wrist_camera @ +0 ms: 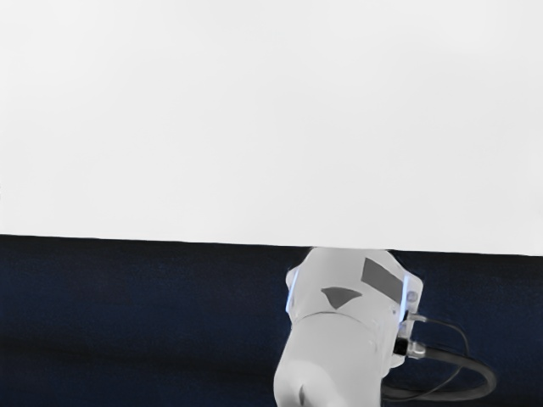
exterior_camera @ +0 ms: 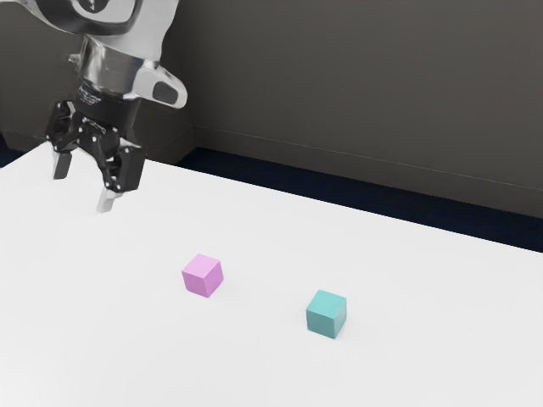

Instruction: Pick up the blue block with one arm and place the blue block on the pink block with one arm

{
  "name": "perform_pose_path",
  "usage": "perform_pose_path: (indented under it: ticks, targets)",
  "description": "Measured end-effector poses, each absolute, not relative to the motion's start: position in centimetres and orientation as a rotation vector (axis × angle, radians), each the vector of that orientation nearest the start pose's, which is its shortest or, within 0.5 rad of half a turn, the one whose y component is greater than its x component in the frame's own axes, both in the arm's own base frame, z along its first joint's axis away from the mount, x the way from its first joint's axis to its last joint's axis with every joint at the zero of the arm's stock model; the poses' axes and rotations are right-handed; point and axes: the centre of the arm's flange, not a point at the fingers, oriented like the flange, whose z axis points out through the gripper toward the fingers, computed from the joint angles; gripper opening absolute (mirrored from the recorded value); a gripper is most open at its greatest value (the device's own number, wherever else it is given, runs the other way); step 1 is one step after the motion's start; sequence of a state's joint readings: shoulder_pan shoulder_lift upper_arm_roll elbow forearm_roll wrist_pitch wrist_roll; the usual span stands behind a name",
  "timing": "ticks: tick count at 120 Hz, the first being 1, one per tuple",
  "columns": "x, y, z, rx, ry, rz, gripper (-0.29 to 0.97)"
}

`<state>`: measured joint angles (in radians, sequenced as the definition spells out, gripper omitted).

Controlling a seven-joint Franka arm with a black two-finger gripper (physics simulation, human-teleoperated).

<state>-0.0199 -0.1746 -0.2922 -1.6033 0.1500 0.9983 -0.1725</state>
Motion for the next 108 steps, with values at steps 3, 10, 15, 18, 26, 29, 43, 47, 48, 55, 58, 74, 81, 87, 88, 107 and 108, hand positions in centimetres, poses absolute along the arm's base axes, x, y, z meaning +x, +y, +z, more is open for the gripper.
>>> perform_pose_path:
  ticks: [3, 10, 15, 18, 26, 29, 43, 47, 48, 55, 58, 74, 81, 87, 88, 107, 108]
  targets:
    - [43.1, -12.9, 65.8, -2.831, 0.116, 0.444, 0.67]
    - [46.0, -13.2, 65.3, -2.873, 0.147, 0.270, 0.66]
    - [47.7, -13.3, 64.4, -2.890, 0.149, 0.204, 0.66]
    - [48.8, -13.1, 64.2, -2.902, 0.135, 0.162, 0.66]
    - [53.6, -13.4, 63.4, -2.958, 0.117, 0.045, 0.66]
    - [55.7, -13.7, 62.9, -2.979, 0.113, 0.010, 0.66]
    - [65.5, -24.4, 58.8, -3.088, 0.278, -0.169, 0.66]
    - [67.7, -27.2, 56.0, -3.114, 0.305, -0.188, 0.66]
    - [68.1, -27.7, 55.2, -3.119, 0.310, -0.188, 0.66]
    - [69.8, -30.8, 50.0, -3.143, 0.338, -0.169, 0.66]
    - [70.1, -31.7, 48.2, -3.145, 0.349, -0.159, 0.66]
    - [70.5, -35.1, 43.3, -3.155, 0.379, -0.180, 0.66]
    - [70.6, -35.6, 41.3, -3.159, 0.379, -0.174, 0.66]
    - [70.9, -36.0, 39.3, -3.168, 0.372, -0.164, 0.66]
    - [70.9, -36.0, 38.9, -3.170, 0.370, -0.161, 0.66]
    - [72.5, -35.1, 33.8, -3.168, 0.298, -0.111, 0.66]
    - [72.5, -34.9, 33.7, -3.163, 0.295, -0.109, 0.66]
